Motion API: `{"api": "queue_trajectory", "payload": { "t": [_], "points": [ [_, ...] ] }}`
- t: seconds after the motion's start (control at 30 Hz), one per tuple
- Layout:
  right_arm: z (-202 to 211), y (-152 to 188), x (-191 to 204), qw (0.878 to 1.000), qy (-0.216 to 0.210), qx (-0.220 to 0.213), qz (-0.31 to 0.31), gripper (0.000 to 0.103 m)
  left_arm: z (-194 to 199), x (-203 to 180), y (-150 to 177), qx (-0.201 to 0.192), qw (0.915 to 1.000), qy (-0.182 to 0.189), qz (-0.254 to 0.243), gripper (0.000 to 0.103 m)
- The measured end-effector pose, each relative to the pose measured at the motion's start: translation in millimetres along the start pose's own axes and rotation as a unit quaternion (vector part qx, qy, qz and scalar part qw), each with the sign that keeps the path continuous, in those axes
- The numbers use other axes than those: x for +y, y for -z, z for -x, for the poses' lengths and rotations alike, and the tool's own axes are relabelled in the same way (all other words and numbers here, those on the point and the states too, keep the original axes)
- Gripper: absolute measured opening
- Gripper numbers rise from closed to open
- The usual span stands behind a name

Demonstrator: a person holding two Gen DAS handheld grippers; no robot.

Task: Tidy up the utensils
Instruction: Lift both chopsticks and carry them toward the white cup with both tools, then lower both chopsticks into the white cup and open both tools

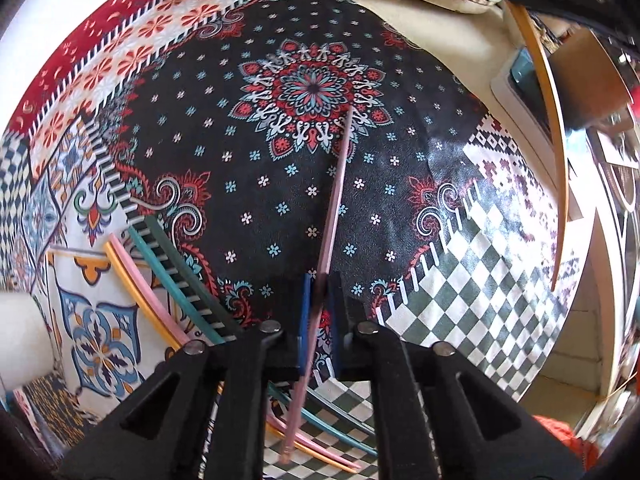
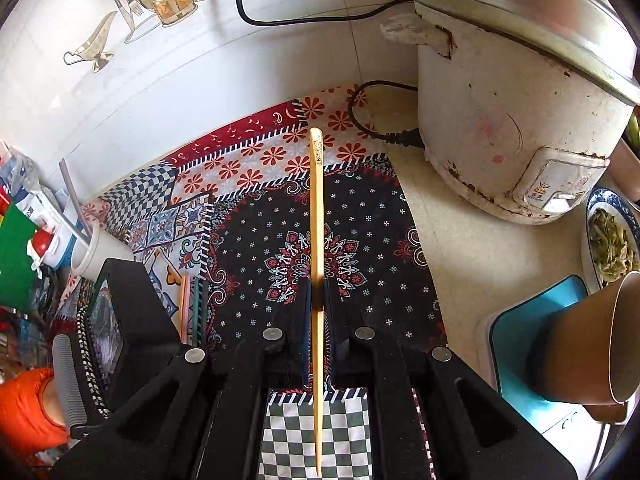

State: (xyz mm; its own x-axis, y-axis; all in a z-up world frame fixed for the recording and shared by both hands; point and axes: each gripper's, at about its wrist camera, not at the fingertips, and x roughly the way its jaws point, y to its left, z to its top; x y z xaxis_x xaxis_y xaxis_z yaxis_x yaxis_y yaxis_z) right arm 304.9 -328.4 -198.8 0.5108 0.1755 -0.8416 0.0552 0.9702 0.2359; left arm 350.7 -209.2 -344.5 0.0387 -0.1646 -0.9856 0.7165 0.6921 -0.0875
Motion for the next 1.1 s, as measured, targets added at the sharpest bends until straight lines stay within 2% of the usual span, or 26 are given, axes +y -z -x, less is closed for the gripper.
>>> {"api": "queue_trajectory", "payload": {
  "t": [0.07, 0.17, 0.3, 0.5, 0.6, 0.77, 1.1],
  "points": [
    [1.0, -1.4, 2.4, 1.000, -0.001, -0.003, 0.004, 0.006, -2.1, -2.9, -1.4, -0.002, 0.9999, -0.005, -0.016, 0.004],
    [4.1, -3.8, 7.1, 1.000, -0.004, -0.009, 0.010, 0.006, 0.6, 1.0, -2.0, -0.005, 0.9999, -0.011, 0.001, 0.004],
    [6.4, -7.5, 15.4, 1.000, -0.009, -0.013, 0.021, 0.006, 20.2, 26.4, 5.7, -0.031, 0.9976, 0.010, 0.060, 0.004],
    [4.4, -16.2, 37.4, 0.999, -0.019, -0.017, 0.048, 0.006, 73.8, 75.3, 36.3, -0.099, 0.9859, 0.000, 0.135, 0.003],
    [2.8, -22.2, 54.1, 0.997, -0.030, -0.021, 0.063, 0.006, 105.2, 93.8, 55.8, -0.138, 0.9752, -0.013, 0.172, 0.003],
    [-0.1, -33.7, 91.5, 0.993, -0.053, -0.027, 0.105, 0.006, 160.9, 126.7, 93.0, -0.202, 0.9515, -0.031, 0.230, 0.003],
    [0.8, -57.5, 181.2, 0.975, -0.104, -0.056, 0.186, 0.006, 233.1, 172.2, 133.3, -0.297, 0.9048, -0.080, 0.294, 0.003]
  ]
}}
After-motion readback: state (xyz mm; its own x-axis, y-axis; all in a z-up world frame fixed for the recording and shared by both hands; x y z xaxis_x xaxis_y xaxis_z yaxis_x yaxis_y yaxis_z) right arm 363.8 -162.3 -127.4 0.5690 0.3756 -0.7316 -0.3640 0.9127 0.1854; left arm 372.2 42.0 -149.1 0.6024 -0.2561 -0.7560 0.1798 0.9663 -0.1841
